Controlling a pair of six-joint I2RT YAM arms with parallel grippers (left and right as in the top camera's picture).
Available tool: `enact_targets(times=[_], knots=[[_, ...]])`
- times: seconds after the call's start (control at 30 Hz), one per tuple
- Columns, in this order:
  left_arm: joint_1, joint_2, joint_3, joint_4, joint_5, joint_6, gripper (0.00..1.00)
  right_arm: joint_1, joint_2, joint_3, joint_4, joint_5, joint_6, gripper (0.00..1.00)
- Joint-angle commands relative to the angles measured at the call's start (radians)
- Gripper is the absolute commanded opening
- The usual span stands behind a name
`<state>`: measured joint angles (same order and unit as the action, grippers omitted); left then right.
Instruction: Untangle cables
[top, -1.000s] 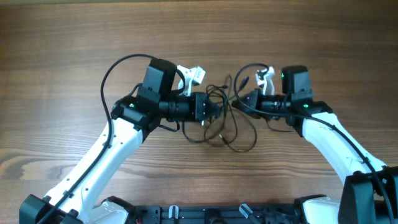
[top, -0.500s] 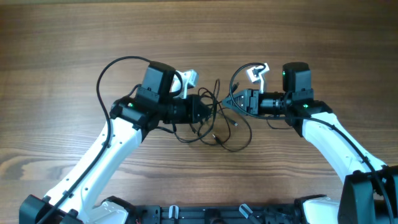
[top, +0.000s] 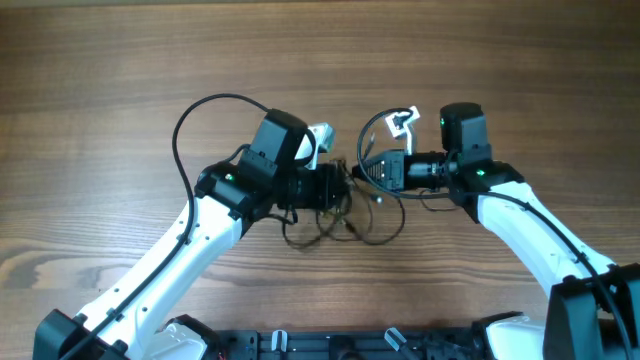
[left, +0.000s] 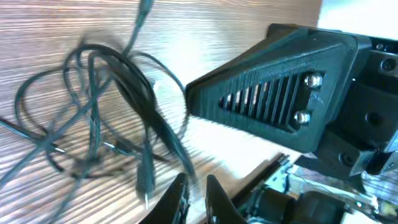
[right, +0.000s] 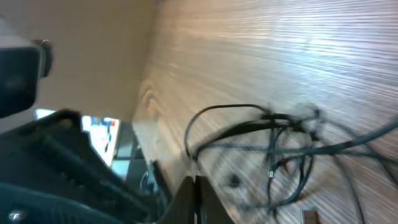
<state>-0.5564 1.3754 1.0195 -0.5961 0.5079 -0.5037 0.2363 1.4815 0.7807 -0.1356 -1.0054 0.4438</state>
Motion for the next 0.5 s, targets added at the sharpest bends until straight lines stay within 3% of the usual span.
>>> enact_targets(times=[0.0,0.03,0.07,0.1,0.23,0.3,0.37,0.47], knots=[[-0.005,-0.003,0.009,-0.064,-0.155,0.004,0.12,0.006,0.006,0.006,-0.090,0.249,0.035,0.16],[-0.005,-0.003,0.009,-0.065,-0.154,0.006,0.06,0.006,0.006,0.006,-0.083,0.229,0.037,0.42],[-0.005,-0.003,0.009,-0.065,-0.154,0.006,0.04,0.006,0.005,0.006,-0.072,0.208,0.036,0.53],[-0.005,-0.003,0.009,-0.067,-0.154,0.012,0.04,0.006,0.005,0.006,-0.059,0.182,0.035,0.56],[-0.005,-0.003,0.009,-0.075,-0.154,0.028,0.05,0.006,0.006,0.006,-0.105,0.286,0.030,0.58],[-0.005,-0.003,0.009,-0.075,-0.154,0.028,0.15,0.006,0.006,0.006,-0.201,0.463,0.031,0.58],[-0.005,-0.002,0.006,-0.075,-0.154,0.028,0.19,0.006,0.006,0.006,-0.313,0.723,0.086,0.58],[-0.005,0.001,-0.014,-0.073,-0.154,0.028,0.20,0.006,0.006,0.006,-0.334,0.764,0.086,0.59]])
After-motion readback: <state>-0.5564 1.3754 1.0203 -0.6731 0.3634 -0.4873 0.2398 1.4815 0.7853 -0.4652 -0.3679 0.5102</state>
